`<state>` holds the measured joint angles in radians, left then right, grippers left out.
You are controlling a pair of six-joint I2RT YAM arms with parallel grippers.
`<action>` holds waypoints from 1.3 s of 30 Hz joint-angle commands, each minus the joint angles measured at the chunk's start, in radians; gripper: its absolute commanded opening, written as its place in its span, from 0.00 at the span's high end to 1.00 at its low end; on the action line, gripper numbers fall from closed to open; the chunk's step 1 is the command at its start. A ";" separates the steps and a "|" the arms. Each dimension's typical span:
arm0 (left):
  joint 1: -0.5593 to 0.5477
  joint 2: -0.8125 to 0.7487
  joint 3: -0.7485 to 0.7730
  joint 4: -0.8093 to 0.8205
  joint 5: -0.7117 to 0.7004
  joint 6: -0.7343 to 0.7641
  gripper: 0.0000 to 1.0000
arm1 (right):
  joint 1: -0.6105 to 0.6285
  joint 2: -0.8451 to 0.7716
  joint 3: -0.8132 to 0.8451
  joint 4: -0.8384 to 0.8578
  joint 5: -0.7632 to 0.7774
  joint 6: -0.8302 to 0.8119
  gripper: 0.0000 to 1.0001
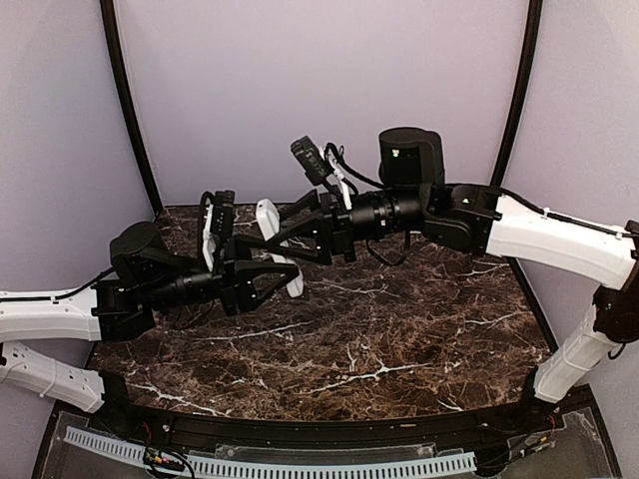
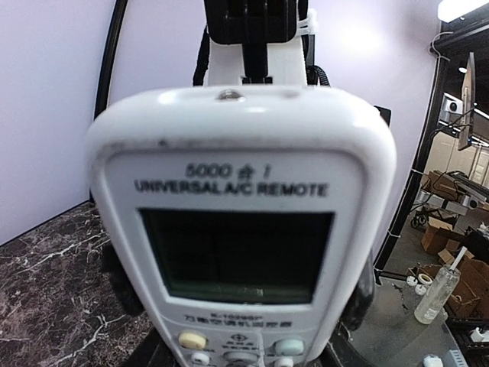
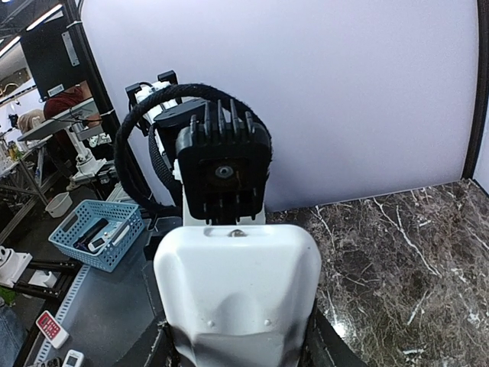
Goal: Load the batteries into the remote control
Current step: Pass from the right arm to the left, then place the remote control at the center of the board.
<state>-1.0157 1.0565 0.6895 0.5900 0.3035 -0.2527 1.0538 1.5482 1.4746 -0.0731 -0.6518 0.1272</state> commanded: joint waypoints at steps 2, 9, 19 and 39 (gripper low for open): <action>0.006 -0.008 0.018 0.020 -0.020 0.011 0.74 | 0.014 -0.032 -0.011 0.030 0.001 0.016 0.69; 0.006 -0.052 0.015 -0.144 -0.182 -0.008 0.99 | 0.012 -0.042 -0.013 -0.047 0.167 0.016 0.04; 0.008 0.131 0.137 -0.839 -0.767 -0.481 1.00 | -0.018 -0.041 -0.002 -0.305 0.772 0.111 0.01; 0.136 0.689 0.418 -1.235 -0.533 -0.822 0.94 | -0.017 -0.036 -0.101 -0.422 0.821 0.192 0.02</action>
<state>-0.9096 1.7119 1.0916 -0.6033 -0.3031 -1.0344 1.0363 1.5391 1.3979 -0.5026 0.1524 0.3012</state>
